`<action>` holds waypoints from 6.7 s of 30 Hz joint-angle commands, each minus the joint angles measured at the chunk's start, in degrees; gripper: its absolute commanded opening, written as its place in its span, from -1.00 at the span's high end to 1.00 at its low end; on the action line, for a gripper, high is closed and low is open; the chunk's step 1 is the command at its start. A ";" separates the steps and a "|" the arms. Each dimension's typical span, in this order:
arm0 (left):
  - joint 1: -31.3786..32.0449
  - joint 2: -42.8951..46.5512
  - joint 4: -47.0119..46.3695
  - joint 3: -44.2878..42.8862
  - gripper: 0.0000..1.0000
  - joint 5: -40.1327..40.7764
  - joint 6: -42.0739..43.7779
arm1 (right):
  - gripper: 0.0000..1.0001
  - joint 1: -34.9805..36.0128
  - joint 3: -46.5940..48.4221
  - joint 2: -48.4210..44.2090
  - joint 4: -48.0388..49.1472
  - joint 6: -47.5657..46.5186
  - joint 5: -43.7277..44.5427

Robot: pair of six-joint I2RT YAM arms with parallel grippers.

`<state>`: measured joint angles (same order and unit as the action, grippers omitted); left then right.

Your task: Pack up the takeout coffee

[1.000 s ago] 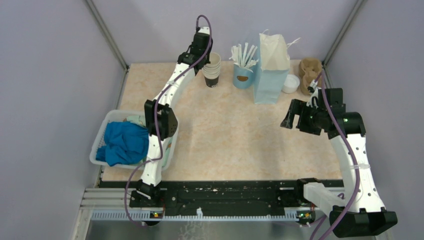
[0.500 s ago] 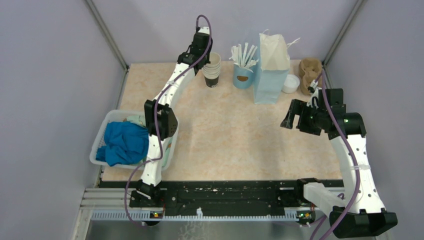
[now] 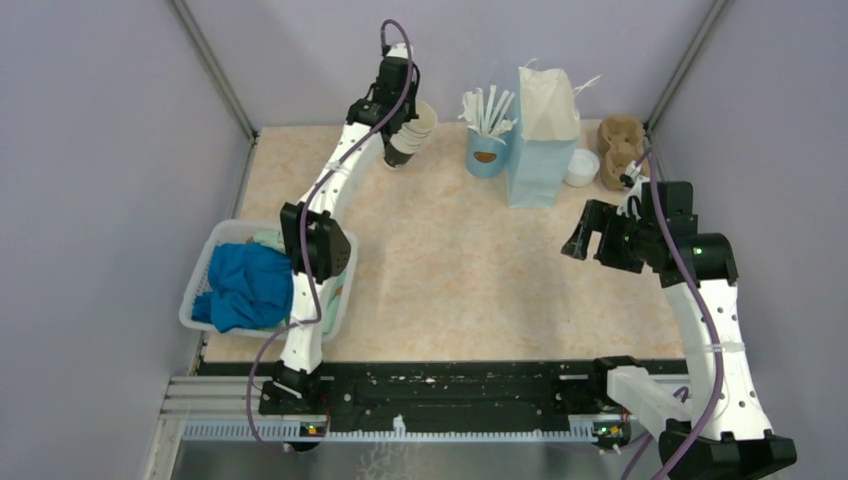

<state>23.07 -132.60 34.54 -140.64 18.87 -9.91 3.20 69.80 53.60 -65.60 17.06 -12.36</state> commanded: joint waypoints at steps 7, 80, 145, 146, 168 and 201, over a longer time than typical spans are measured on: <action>-3.62 7.36 0.39 1.61 1.00 -9.69 -12.72 | -0.68 -0.38 1.29 -1.85 2.28 2.69 -2.04; -7.84 4.55 14.76 2.63 -0.04 -30.73 -12.88 | -0.63 -0.39 -0.57 4.50 10.24 1.72 -8.43; 5.39 24.46 4.22 29.05 1.00 -38.38 -28.01 | -0.56 2.83 -13.41 10.38 38.69 19.79 -22.85; 5.75 24.98 3.92 29.59 1.00 -38.04 -27.98 | -0.56 3.09 -14.60 10.71 41.04 21.77 -23.14; 11.40 29.65 -1.86 38.50 1.00 -37.89 -29.22 | -0.53 4.88 -28.00 13.03 64.08 42.55 -22.83; 13.43 32.09 -2.60 40.21 1.00 -35.96 -27.47 | -0.42 10.25 -20.11 12.52 41.21 21.42 -3.70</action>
<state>34.94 -104.71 33.50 -97.34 -18.70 -39.90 13.04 45.19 69.80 -18.55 44.51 -19.20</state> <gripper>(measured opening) 0.007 0.698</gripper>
